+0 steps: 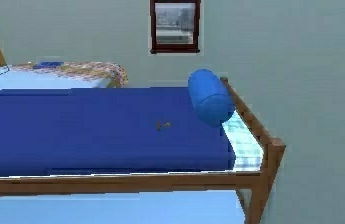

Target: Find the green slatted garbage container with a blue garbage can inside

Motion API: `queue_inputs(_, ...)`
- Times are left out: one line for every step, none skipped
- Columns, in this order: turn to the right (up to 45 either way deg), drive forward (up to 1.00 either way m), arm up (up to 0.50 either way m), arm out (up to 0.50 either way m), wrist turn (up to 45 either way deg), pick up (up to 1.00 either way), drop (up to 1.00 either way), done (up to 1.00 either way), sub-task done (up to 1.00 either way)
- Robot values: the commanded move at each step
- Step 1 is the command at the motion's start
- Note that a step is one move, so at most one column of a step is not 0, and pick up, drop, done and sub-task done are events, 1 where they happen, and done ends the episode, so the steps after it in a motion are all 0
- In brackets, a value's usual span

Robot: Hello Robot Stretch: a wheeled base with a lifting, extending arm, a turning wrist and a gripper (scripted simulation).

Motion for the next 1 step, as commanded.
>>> queue_inputs(45.0,0.0,0.0,0.0,0.0,0.0,0.0,0.0,0.0)
